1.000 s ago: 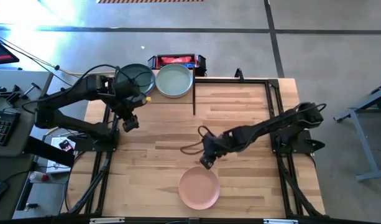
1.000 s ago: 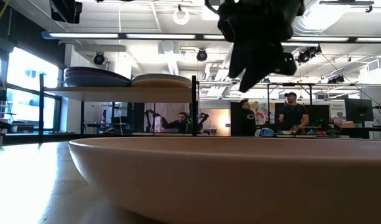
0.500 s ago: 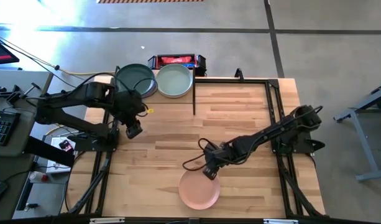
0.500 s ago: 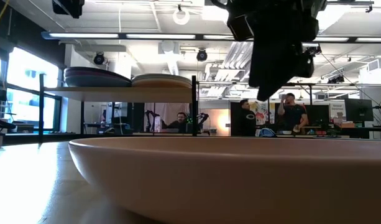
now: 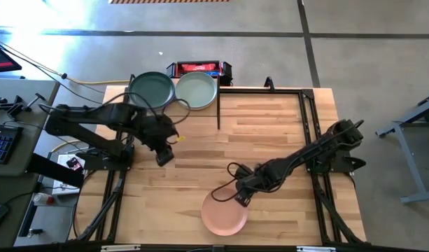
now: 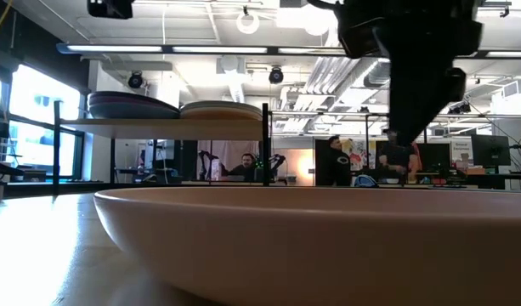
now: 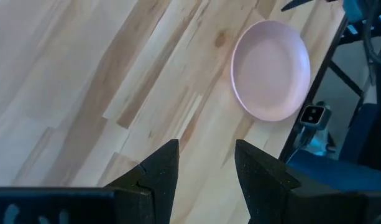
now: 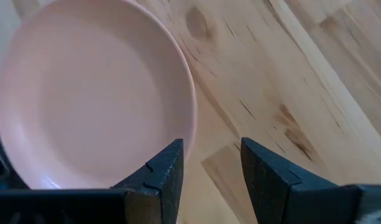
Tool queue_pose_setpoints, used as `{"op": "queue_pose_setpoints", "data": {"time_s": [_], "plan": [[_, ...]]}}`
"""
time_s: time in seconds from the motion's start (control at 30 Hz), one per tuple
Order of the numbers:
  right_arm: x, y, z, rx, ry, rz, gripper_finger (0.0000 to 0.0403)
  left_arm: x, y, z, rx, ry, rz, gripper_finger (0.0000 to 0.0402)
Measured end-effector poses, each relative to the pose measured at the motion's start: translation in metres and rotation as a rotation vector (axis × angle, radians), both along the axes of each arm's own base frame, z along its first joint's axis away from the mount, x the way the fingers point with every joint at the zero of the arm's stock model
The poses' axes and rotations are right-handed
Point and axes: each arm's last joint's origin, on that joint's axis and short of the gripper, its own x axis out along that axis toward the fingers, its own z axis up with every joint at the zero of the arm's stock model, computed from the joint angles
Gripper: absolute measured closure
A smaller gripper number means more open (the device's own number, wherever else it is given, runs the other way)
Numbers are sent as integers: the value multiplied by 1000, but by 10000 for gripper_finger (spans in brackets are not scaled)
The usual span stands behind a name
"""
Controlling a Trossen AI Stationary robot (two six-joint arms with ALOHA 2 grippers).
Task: Place and stack plates onto a shelf
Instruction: Stack the orange plate on top of the dark green plate on the shelf
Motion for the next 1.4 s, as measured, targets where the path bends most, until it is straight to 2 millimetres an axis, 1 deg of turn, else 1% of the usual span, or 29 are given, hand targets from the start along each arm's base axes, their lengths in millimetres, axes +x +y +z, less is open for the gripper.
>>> {"op": "queue_pose_setpoints", "data": {"time_s": [0.23,0.37,0.5,0.7,0.83,0.93,1.07,1.23,1.4], "plan": [[-12,4,-3,-56,93,56,263,28,-17,-25,5,111,-24,257],[-17,1,-4,-92,141,99,263,45,-28,-44,27,181,-10,257],[-24,-2,-2,-115,196,139,263,64,-38,-62,16,199,13,257],[-40,-7,18,-120,220,191,263,94,-57,-86,-21,149,32,257],[-50,-12,34,-147,183,215,263,111,-67,-101,-46,119,52,257],[-56,-16,44,-174,158,236,263,121,-72,-113,-60,121,74,257],[-63,-20,52,-203,145,233,263,132,-78,-130,-62,129,78,257],[-66,-23,54,-239,155,227,263,142,-81,-151,-57,155,77,257],[-66,-23,54,-249,158,249,263,147,-84,-163,-62,173,83,257]]}}
